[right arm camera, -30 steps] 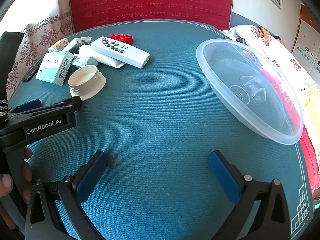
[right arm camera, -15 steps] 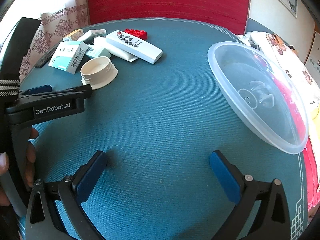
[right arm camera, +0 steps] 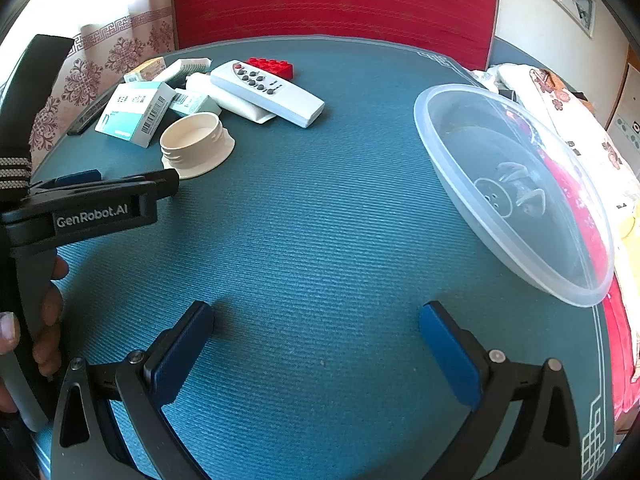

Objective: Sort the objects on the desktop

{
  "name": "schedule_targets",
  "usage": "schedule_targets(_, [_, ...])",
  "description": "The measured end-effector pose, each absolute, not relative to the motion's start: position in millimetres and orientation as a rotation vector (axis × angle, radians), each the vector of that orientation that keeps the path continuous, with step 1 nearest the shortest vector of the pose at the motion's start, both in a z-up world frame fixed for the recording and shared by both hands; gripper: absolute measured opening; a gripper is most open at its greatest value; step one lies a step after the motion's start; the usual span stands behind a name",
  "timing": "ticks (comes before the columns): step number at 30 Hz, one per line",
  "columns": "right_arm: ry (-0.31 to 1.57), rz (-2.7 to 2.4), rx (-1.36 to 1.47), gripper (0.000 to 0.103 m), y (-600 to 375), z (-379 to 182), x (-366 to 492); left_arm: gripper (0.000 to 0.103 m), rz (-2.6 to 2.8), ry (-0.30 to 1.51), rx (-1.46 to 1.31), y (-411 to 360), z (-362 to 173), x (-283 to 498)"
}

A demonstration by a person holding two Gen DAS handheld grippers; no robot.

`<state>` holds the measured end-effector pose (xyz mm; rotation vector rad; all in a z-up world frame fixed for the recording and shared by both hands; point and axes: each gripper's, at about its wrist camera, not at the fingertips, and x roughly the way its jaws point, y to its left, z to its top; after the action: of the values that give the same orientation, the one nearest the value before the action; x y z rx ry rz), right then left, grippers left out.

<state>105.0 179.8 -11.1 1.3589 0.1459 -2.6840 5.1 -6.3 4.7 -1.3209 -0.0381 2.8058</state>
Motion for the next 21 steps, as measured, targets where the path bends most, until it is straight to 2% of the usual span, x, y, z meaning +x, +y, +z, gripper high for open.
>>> schedule_targets(5, [0.11,-2.661,1.335,0.103,180.4,-7.8,104.9,0.103,2.794,-0.126,-1.308,-18.1,13.0,-0.2])
schedule_targets(13, [-0.05,-2.605,1.279,0.103,183.1,0.4,102.9,0.103,2.833,-0.207,-1.311,-42.6,22.5,-9.5])
schedule_targets(17, [-0.071,-2.588,1.233,0.103,177.9,5.8,103.7,0.103,2.822,-0.307,-1.295,-54.8,29.2,-16.8])
schedule_targets(21, [-0.045,-2.586,1.174,0.103,168.4,13.7,104.1,0.103,2.773,-0.48,-1.29,-66.8,30.9,-26.2])
